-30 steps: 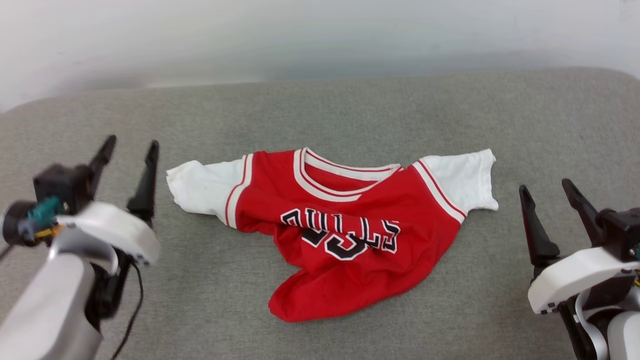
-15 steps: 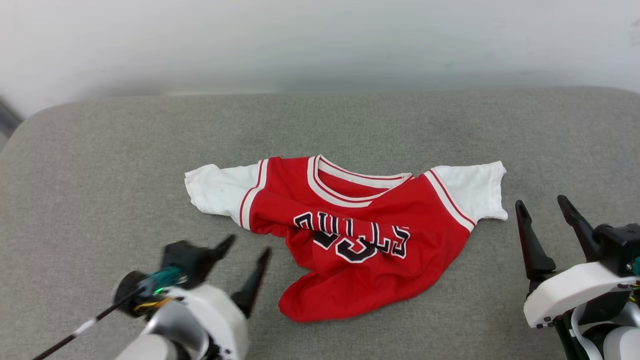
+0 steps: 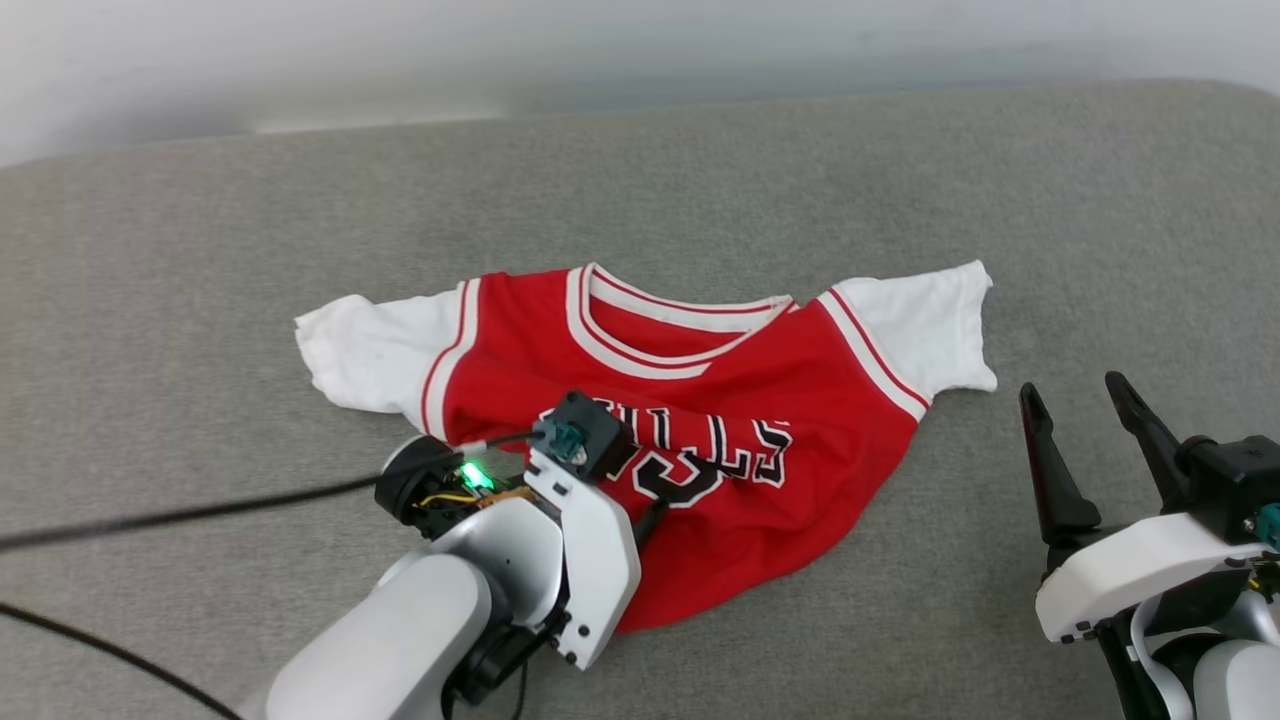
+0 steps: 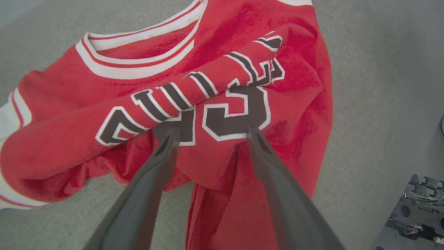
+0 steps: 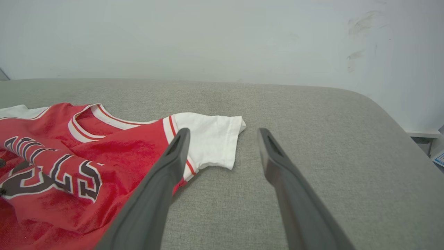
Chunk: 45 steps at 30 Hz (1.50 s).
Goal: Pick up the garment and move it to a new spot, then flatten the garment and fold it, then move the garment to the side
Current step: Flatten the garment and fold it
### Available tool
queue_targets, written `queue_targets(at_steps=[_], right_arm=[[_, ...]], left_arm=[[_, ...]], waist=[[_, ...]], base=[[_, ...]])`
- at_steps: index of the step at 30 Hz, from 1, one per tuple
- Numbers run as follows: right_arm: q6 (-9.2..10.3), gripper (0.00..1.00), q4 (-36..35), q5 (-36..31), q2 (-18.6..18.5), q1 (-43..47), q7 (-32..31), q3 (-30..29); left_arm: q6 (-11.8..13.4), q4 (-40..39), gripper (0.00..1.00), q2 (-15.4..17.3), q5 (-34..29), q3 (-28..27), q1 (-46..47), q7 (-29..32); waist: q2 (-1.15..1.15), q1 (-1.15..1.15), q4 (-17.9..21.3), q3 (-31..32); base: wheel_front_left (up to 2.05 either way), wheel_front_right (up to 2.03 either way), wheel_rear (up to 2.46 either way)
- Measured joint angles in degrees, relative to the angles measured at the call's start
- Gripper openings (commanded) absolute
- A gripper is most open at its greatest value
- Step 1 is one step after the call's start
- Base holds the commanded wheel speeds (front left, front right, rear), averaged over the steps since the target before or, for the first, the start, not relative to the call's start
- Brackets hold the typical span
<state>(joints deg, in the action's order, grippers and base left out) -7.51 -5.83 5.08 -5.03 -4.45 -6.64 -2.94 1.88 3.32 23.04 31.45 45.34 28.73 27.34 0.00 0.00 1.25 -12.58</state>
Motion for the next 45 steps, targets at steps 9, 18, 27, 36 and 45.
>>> queue_targets(at_steps=[9,18,27,36,45], right_arm=[[0.01,1.00,1.14,-0.15,0.76,-0.40,1.16,-0.05],[0.01,1.00,2.91,-0.38,1.21,-0.86,1.63,0.34],[0.00,1.00,4.17,-0.11,1.05,-0.15,1.30,1.26],[0.01,1.00,4.42,0.19,0.82,0.37,0.78,1.70],[0.00,1.00,4.59,0.27,0.75,0.69,0.56,1.69]], left_arm=[[-3.43,9.99,1.00,-2.19,0.48,2.60,3.61,2.35],[-7.09,10.65,0.00,-4.42,2.70,6.76,3.37,4.26],[-7.87,4.98,0.00,-5.70,2.55,13.83,-2.21,6.05],[-7.42,4.25,0.00,-7.25,2.20,18.44,-6.57,6.87],[-2.29,2.54,1.00,-6.23,2.24,11.20,-6.56,-1.94]], waist=[[0.00,0.00,2.62,-2.67],[0.00,0.00,2.92,-0.86],[0.00,0.00,2.18,4.14],[0.00,0.00,1.54,6.35],[0.00,0.00,0.60,7.17]], base=[[0.00,0.00,0.00],[0.00,0.00,0.00],[0.00,0.00,0.00],[0.00,0.00,0.00],[0.00,0.00,0.00]])
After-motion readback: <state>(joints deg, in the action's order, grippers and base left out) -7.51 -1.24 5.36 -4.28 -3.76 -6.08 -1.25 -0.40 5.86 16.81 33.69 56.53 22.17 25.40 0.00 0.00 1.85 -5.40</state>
